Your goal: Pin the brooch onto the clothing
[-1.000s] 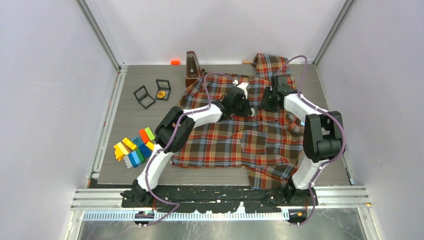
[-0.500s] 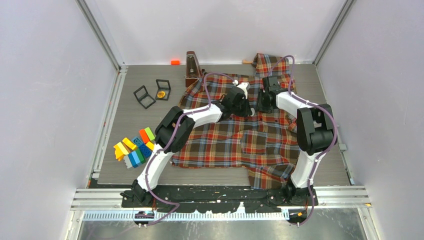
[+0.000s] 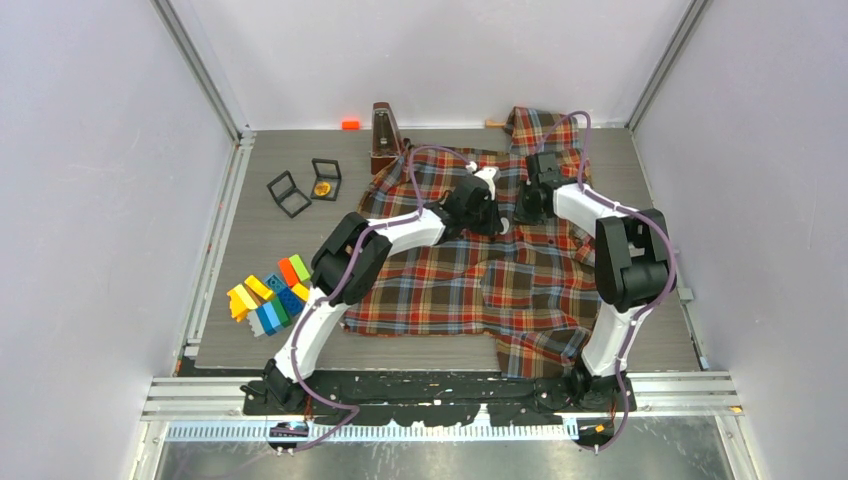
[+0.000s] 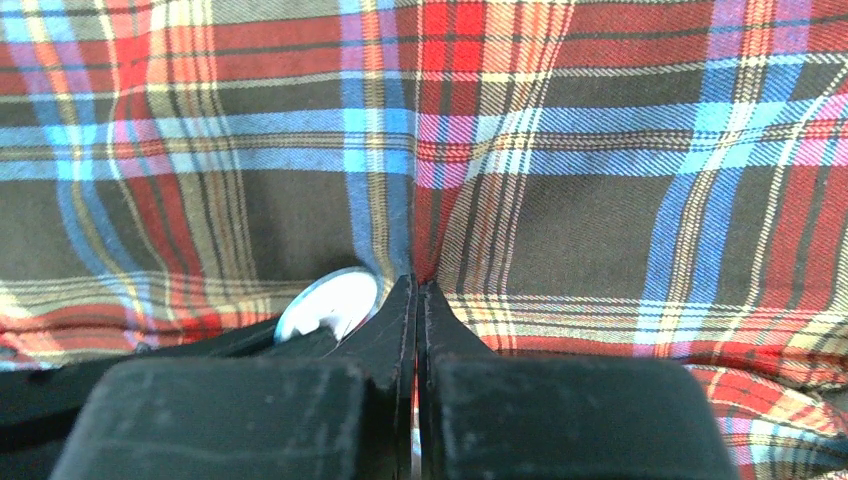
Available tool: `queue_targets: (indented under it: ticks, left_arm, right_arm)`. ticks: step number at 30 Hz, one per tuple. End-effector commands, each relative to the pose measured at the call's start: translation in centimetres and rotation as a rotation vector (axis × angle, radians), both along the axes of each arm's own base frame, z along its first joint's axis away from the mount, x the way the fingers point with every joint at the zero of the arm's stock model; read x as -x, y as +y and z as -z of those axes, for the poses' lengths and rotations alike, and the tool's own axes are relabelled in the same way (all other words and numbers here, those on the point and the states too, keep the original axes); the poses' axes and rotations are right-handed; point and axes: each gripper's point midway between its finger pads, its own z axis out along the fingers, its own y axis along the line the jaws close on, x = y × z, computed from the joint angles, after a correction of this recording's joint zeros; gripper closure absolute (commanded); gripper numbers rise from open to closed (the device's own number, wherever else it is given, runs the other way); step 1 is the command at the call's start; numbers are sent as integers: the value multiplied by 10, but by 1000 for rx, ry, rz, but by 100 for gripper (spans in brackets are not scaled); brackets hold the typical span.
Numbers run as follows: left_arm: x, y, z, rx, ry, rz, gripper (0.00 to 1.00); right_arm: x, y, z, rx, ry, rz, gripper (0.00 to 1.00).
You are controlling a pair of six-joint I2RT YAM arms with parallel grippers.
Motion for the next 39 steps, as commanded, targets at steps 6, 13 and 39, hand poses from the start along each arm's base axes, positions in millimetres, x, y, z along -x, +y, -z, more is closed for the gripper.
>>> queue_targets:
  ticks: [6, 13, 39]
  left_arm:
    - [-5, -3, 0, -38, -17, 5, 100]
    - [-3, 0, 3, -62, -7, 3, 100]
    - [0, -2, 1, -23, 8, 24, 100]
  right_arm:
    - [-5, 32, -37, -171, -118, -71, 99]
    - [-1, 36, -42, -198, -139, -79, 99]
    - [16, 47, -31, -227, -96, -161, 99]
